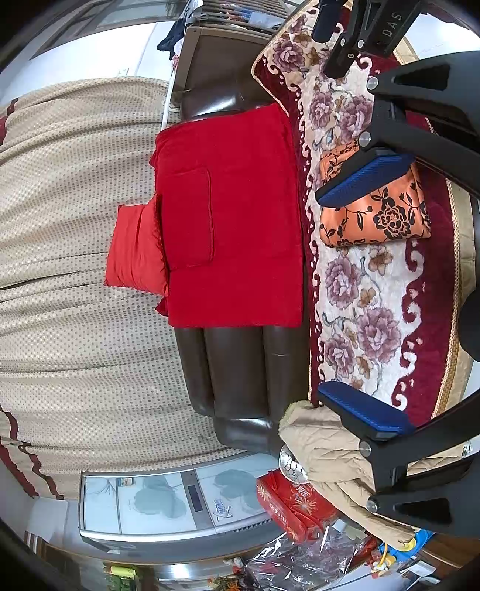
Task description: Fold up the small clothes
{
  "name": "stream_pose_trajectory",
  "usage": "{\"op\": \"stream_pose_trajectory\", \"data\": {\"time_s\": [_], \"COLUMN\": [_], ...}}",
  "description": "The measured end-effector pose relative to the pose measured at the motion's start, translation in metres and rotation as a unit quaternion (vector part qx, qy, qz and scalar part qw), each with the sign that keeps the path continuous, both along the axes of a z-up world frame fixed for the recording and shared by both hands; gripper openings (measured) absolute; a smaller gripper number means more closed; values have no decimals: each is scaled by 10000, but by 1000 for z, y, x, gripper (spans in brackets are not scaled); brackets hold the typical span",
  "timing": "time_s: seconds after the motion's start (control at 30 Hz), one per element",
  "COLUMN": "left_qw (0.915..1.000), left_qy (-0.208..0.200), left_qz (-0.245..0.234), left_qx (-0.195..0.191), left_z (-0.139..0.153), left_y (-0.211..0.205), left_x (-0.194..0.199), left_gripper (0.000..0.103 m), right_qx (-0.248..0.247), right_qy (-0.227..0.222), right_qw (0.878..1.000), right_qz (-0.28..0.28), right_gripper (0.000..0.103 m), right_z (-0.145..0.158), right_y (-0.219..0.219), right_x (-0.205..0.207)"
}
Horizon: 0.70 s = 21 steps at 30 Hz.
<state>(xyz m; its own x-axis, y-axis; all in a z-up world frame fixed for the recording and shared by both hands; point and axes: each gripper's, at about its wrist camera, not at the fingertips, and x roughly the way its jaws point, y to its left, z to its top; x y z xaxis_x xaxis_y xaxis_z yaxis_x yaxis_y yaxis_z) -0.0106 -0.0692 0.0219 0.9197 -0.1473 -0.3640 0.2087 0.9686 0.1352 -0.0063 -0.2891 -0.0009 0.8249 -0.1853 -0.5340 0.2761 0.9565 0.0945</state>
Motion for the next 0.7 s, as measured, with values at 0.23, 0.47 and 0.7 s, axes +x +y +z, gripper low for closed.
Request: {"op": "stream_pose_trajectory", "data": {"time_s": [0.23, 0.47, 0.7], "left_qw": [10000, 10000, 10000], "left_qy": [13, 11, 22], "left_qz": [-15, -11, -29], "left_qx": [-2, -6, 2], "left_z": [0, 0, -1], "left_y": [-1, -1, -1], "left_x": [-2, -2, -2], "left_gripper": [95, 95, 95], "right_qx": [5, 13, 24], "right_qy": [6, 7, 11], "right_qw": [10000, 10000, 10000], "right_qz": [-6, -20, -16], "right_gripper": [66, 66, 66], "right_z": [0, -1, -2], "right_y": [0, 1, 3], "right_x": [0, -1, -1]}}
